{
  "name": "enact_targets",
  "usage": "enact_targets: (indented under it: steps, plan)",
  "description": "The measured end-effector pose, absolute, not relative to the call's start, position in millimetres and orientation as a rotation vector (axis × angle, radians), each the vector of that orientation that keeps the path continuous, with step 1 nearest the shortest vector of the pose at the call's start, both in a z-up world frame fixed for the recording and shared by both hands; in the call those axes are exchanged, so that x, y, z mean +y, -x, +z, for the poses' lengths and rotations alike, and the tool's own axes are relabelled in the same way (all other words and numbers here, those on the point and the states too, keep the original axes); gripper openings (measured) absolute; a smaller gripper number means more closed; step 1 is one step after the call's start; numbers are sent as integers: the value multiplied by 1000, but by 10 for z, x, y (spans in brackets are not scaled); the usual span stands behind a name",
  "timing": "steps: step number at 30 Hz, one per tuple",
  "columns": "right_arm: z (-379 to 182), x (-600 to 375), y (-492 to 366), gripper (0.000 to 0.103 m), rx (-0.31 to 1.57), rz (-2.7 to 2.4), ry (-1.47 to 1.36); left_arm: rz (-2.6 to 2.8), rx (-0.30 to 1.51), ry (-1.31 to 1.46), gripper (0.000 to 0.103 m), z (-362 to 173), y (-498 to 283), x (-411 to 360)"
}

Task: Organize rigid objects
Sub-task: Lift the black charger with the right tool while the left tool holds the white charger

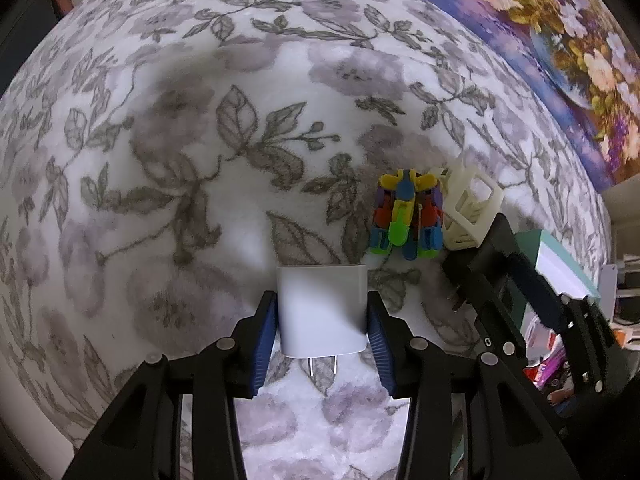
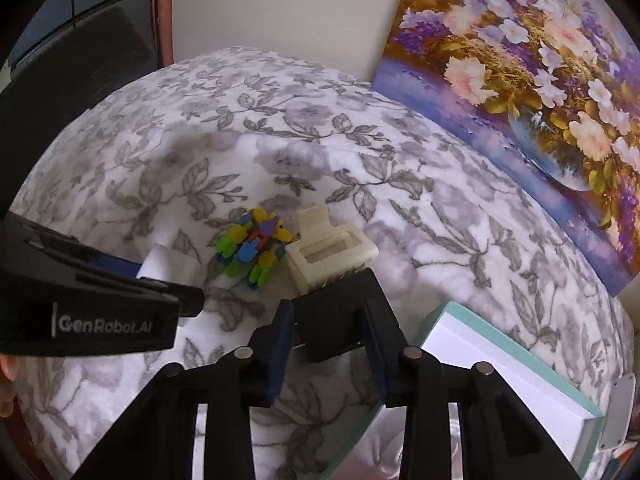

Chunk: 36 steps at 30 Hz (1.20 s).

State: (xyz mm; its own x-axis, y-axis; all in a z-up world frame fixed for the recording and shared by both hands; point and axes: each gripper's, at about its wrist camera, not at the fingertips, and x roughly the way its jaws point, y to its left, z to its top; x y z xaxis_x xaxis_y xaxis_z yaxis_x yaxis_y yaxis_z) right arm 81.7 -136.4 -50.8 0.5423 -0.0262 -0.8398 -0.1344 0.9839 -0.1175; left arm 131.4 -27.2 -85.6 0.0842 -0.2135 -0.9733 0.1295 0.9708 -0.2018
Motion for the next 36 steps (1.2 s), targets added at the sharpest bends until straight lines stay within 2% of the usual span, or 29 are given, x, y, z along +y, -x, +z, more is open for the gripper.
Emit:
enact_targets:
  steps: [2,5,13,14,15,17,32,36]
  plan:
    - [-506,-1351,-806,29,996,71,173,-253,1467,85,45,-865,-1322,-234]
    - [-484,-1380,-786,28,1008,118,98,-247,1471,101,45,-865,-1327,-215]
    - [-380,-1360,-731,32,997,131,90,-255,1490,157,45,-873,-1314,-109]
    - [-336,-1359,-726,42,990,115,119,-256,1490,163,45,-878,-1314,-88]
    - [-311,-1352,-724,66,984,107,146,-257,1492,166,45,-876,-1309,-47]
    - [-289,-1330,-741,84,983,94,216,-261,1495,170,45,-874,-1296,10]
    - [-663,-1235,-1116,85,1147,161,426,-247,1491,176,45,-899,-1401,48]
    - [-749,-1236,-1159,80,1165,150,432,-244,1486,165,45,-883,-1435,21]
